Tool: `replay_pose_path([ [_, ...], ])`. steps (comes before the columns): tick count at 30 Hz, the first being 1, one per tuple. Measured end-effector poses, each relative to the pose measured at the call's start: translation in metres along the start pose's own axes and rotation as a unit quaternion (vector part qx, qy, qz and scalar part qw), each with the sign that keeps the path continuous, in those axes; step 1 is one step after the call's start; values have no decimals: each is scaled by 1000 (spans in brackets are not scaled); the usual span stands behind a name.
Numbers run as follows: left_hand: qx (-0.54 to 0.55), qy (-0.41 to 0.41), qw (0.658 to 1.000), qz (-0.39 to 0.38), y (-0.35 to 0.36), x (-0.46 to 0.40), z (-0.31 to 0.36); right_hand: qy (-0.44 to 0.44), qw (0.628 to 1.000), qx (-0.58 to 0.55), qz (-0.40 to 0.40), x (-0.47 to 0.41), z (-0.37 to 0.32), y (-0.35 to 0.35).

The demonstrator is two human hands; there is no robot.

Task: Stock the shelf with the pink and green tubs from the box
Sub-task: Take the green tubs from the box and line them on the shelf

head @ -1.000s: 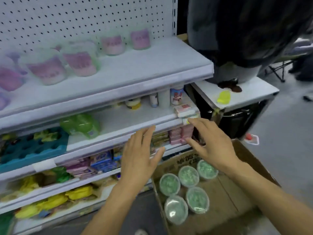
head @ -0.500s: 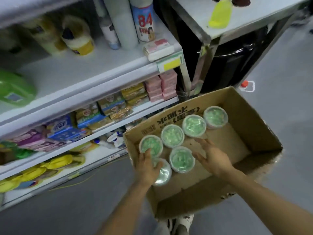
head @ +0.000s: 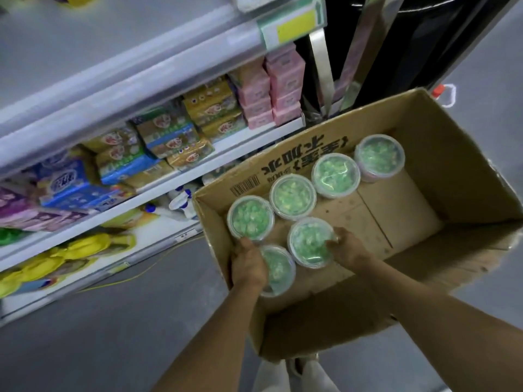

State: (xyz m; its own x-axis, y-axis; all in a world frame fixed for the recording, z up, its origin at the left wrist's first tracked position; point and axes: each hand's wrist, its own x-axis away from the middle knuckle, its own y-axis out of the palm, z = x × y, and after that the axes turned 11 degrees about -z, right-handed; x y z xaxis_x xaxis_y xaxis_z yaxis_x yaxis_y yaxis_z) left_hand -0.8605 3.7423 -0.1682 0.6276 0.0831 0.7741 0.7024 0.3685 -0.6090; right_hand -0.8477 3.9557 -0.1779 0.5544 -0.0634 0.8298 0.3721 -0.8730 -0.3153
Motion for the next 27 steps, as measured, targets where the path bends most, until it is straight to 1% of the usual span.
replay_pose_path([
  [2,-37,26,999,-17,0,3,1,17,999,-13,30,-2,2,-2],
  [3,-57,39,997,-31,-1,4,1,23,998,-37,38,0,1,-4],
  [5,-52,55,996,-55,-5,6,3,29,995,-81,48,6,-5,-9],
  [7,-10,55,996,-64,-13,10,6,32,993,-101,52,14,-14,-15],
  [10,56,40,997,-47,-29,20,10,24,992,-107,58,35,-30,-29],
  [13,181,24,983,-20,-48,37,10,-1,988,-128,81,61,-45,-45],
  [15,280,27,960,-2,-63,52,11,-22,984,-142,101,79,-57,-55],
  [17,395,26,918,1,-83,72,12,-41,980,-156,120,101,-74,-65],
  [19,479,25,877,7,-106,95,8,-67,973,-181,127,122,-92,-75],
  [22,538,51,841,25,-141,126,-3,-104,967,-202,115,159,-121,-89],
  [27,575,116,805,91,-198,183,-8,-197,952,-216,91,216,-173,-107],
])
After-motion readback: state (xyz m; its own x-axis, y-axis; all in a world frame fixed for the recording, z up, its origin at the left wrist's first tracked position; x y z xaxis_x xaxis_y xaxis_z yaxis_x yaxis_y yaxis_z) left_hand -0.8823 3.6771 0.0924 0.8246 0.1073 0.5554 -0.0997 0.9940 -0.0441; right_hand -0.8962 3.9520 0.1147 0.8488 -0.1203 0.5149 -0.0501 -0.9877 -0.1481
